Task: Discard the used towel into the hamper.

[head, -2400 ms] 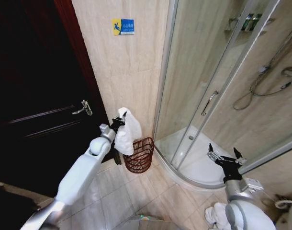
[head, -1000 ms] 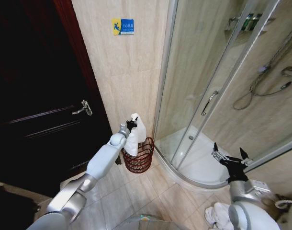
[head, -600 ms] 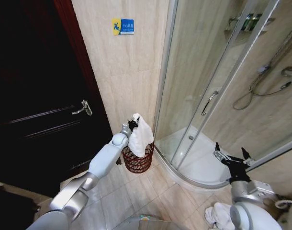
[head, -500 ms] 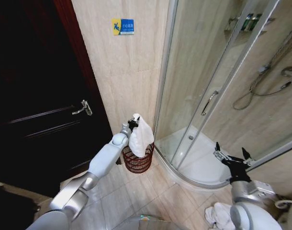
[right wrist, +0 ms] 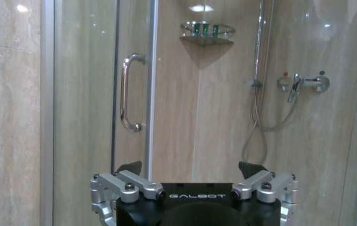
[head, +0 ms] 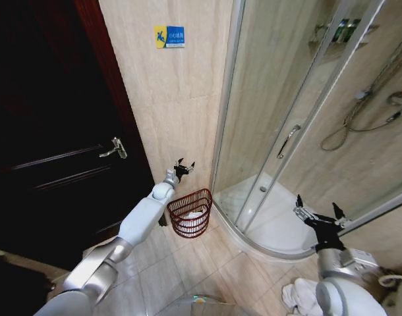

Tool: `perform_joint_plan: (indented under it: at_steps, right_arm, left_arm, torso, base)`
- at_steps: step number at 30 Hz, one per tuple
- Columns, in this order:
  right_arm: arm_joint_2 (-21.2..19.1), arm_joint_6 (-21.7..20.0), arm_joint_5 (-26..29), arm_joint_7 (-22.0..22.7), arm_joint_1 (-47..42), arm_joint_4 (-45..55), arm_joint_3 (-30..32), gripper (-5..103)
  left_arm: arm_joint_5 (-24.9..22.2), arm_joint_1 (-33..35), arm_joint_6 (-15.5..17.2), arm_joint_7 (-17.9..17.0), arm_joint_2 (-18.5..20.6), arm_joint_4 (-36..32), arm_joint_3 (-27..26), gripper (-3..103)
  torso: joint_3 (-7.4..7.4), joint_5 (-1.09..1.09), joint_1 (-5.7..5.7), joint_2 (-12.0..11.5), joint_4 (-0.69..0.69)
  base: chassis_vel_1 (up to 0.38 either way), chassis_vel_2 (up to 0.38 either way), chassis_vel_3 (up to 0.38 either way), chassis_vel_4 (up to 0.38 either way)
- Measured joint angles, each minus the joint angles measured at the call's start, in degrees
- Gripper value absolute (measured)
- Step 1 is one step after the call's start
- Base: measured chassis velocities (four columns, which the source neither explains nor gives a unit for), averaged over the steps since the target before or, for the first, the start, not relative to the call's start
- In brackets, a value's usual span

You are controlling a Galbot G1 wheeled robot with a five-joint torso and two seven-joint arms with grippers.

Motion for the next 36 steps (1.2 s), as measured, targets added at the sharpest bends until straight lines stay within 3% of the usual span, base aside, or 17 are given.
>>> perform_joint_plan:
  at_steps: [4,27,36]
  right_arm:
    - [0.2,0.2,-0.1,-0.2,-0.5,0.0,0.0,100]
    - [-0.6,-0.6,-0.1,0.0,-0.3,0.7,-0.2,100]
    - [-0.3,-0.4,-0.2,-0.2,-0.4,0.6,-0.4,100]
  left_arm:
    - [0.0,0.4,0.0,0.0,-0.1,-0.1,0.0,100]
    - [0.1,2.0,0.5,-0.2,0.2,-1.7,-1.2,100]
    - [-0.7,9.8,2.7,-0.4,2.6,-11.5,-6.7,100]
  torso:
    - [0.0,0.0,0.0,0.0,0.0]
    - [0.0,0.0,0.0,0.0,0.0]
    - [0.0,0.01,0.0,0.0,0.0]
  base:
    - [0.0,0.0,0.0,0.0]
    - [0.0,0.0,0.0,0.0]
    - [0.0,0.0,0.0,0.0]
